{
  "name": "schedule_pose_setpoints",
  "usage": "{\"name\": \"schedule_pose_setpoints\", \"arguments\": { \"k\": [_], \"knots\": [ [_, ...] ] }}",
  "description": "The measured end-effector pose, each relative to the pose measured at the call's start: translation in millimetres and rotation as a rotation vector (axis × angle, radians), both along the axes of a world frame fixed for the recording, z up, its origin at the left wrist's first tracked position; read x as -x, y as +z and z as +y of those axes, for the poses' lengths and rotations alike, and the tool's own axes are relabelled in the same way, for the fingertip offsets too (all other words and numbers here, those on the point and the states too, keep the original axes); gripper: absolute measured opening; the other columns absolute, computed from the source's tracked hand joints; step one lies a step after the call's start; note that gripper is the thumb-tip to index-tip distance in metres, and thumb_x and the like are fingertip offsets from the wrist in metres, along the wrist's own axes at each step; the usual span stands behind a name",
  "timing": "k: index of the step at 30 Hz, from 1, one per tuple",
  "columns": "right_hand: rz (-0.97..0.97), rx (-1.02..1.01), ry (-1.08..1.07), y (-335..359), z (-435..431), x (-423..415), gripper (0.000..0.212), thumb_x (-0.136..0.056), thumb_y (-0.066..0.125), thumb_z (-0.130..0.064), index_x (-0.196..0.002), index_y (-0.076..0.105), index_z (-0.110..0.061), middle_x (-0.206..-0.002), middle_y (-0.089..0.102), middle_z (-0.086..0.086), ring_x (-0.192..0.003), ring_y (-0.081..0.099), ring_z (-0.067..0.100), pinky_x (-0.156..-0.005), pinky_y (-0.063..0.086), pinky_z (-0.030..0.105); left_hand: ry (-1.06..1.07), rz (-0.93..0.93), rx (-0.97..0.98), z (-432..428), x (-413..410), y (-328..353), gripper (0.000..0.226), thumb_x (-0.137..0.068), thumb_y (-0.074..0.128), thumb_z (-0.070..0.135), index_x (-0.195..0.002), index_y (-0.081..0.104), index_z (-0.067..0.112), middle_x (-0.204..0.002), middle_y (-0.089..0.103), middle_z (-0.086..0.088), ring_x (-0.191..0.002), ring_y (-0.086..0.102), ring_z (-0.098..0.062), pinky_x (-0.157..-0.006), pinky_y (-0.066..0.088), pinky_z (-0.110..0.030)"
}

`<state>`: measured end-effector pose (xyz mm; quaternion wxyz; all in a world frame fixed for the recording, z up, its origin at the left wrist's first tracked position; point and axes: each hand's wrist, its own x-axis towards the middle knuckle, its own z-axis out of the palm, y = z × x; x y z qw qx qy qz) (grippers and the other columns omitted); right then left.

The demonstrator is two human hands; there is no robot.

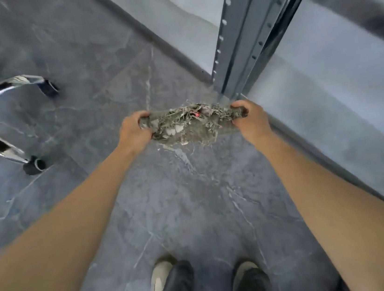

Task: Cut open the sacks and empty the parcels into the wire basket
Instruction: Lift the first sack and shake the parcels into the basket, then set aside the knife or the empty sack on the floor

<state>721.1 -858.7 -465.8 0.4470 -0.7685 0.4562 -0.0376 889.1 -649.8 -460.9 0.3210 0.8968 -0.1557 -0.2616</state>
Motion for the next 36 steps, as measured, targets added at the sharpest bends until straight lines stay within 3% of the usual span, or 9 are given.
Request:
{"name": "schedule_pose_setpoints", "arguments": {
  "k": [3,6,10,12,18,21,24,29,36],
  "knots": [
    [-0.006,0.026,-0.009,-61.4,-6.1,-8.9,0.042,-0.082,0.054,0.011,-0.116,0.064,-0.012,-0.119,0.062,0.006,-0.092,0.059,0.017,-0.062,0.037,0.009,-0.005,0.027,-0.003,-10.4,-6.3,-56.4,0.039,-0.085,0.064,0.002,-0.124,0.058,0.006,-0.123,0.06,-0.012,-0.109,0.057,-0.023,-0.077,0.039,-0.018],
    [-0.008,0.01,-0.025,-107.1,-13.4,-19.3,0.045,-0.082,0.051,0.014,-0.117,0.063,-0.011,-0.124,0.059,0.009,-0.078,0.056,0.014,-0.046,0.036,0.004,0.023,0.037,0.003,-20.8,-13.0,-95.4,0.043,-0.084,0.067,0.004,-0.125,0.058,0.009,-0.127,0.057,-0.009,-0.119,0.052,-0.022,-0.093,0.04,-0.021],
    [0.007,0.047,-0.002,-143.4,-19.2,-27.3,0.046,-0.081,0.053,0.012,-0.119,0.064,-0.013,-0.125,0.059,0.01,-0.093,0.057,0.015,-0.069,0.039,0.013,0.016,0.04,-0.037,-29.8,-18.0,-128.8,0.044,-0.087,0.062,-0.001,-0.129,0.054,0.007,-0.134,0.052,-0.009,-0.125,0.046,-0.022,-0.083,0.028,-0.007],
    [0.023,0.043,-0.003,-153.8,-22.0,-30.8,0.045,-0.083,0.054,0.011,-0.12,0.063,-0.012,-0.125,0.06,0.009,-0.093,0.056,0.015,-0.071,0.039,0.016,0.011,0.031,-0.05,-33.9,-20.1,-141.0,0.043,-0.088,0.06,0.001,-0.13,0.054,0.008,-0.135,0.051,-0.009,-0.124,0.046,-0.022,-0.077,0.024,-0.004],
    [0.076,-0.065,0.008,-178.9,-36.8,-40.8,0.041,-0.087,0.055,0.002,-0.123,0.059,-0.018,-0.125,0.056,0.011,-0.089,0.053,0.017,-0.066,0.041,0.023,0.033,0.099,-0.092,-45.7,-31.9,-165.4,0.045,-0.094,0.055,0.014,-0.138,0.046,0.015,-0.142,0.044,-0.008,-0.125,0.045,-0.024,-0.085,0.032,-0.019],
    [0.114,-0.139,0.062,-178.1,-41.2,-41.1,0.047,-0.087,0.058,0.0,-0.131,0.053,-0.017,-0.132,0.052,0.011,-0.097,0.054,0.02,-0.074,0.044,0.028,0.009,0.161,-0.122,-49.7,-28.8,-164.7,0.044,-0.098,0.048,0.019,-0.141,0.04,0.013,-0.138,0.046,-0.01,-0.117,0.048,-0.023,-0.082,0.034,-0.023],
    [0.095,-0.232,0.03,-160.7,-38.2,-39.0,0.052,-0.088,0.058,-0.001,-0.136,0.049,-0.019,-0.141,0.044,0.009,-0.092,0.056,0.018,-0.075,0.049,0.032,0.027,0.183,-0.115,-48.1,-21.8,-150.0,0.041,-0.099,0.043,0.019,-0.139,0.041,0.011,-0.119,0.051,-0.008,-0.095,0.055,-0.022,-0.071,0.04,-0.026],
    [0.067,-0.242,0.003,-84.8,-22.0,-25.1,0.039,-0.087,0.056,0.001,-0.124,0.057,-0.014,-0.132,0.052,0.008,-0.083,0.052,0.012,-0.066,0.042,0.021,0.042,0.179,-0.145,-32.3,0.3,-76.1,0.035,-0.1,0.039,0.019,-0.131,0.049,0.009,-0.127,0.053,-0.012,-0.11,0.053,-0.028,-0.087,0.043,-0.032],
    [0.01,-0.242,0.041,116.8,11.4,-9.7,0.038,-0.089,0.06,-0.008,-0.126,0.059,-0.014,-0.132,0.055,0.004,-0.116,0.053,0.018,-0.089,0.037,0.023,0.035,0.124,-0.16,-29.3,22.1,122.0,0.033,-0.1,0.034,0.023,-0.12,0.057,0.012,-0.114,0.06,-0.013,-0.091,0.056,-0.026,-0.07,0.041,-0.03]
  ]
}}
